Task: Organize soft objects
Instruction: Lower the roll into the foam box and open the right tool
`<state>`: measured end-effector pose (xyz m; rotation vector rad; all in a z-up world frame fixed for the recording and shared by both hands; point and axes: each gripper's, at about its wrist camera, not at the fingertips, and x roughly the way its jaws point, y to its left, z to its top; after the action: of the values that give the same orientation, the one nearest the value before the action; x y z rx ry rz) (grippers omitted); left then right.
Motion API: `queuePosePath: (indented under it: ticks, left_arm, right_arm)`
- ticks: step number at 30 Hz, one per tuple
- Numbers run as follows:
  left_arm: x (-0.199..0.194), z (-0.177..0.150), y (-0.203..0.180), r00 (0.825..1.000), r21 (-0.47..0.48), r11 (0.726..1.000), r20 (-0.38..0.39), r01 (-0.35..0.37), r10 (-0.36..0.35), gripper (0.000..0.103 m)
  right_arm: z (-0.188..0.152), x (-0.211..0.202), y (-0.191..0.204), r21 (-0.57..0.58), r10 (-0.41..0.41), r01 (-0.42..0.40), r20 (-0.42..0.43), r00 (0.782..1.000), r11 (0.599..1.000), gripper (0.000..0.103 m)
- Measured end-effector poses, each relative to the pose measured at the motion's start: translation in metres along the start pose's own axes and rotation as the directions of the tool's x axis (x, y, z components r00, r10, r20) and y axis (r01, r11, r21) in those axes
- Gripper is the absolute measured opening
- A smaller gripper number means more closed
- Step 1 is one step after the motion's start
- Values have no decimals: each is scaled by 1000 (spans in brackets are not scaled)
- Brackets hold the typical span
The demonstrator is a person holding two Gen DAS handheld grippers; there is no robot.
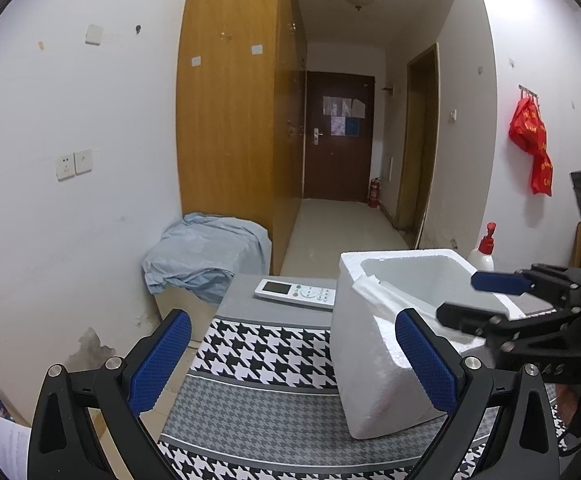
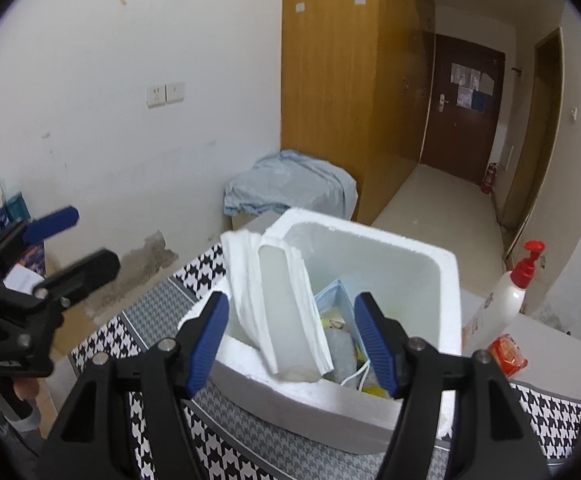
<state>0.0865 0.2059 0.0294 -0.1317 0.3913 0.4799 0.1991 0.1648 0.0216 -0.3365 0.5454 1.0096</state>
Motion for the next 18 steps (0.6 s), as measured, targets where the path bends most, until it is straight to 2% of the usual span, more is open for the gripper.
queuePosePath:
  ticks: [9,18]
  left_arm:
    - [8,-1,4,1000,-2,1000,-7,2,-2,102]
    - [14,-1,8,1000,-4,1000,-11,1,-1,102]
  right_arm:
    - [6,19,2,-24,26,-27,-37,999,999,70]
    - [8,46,-7,-44,-50,46,-105,993,998,70]
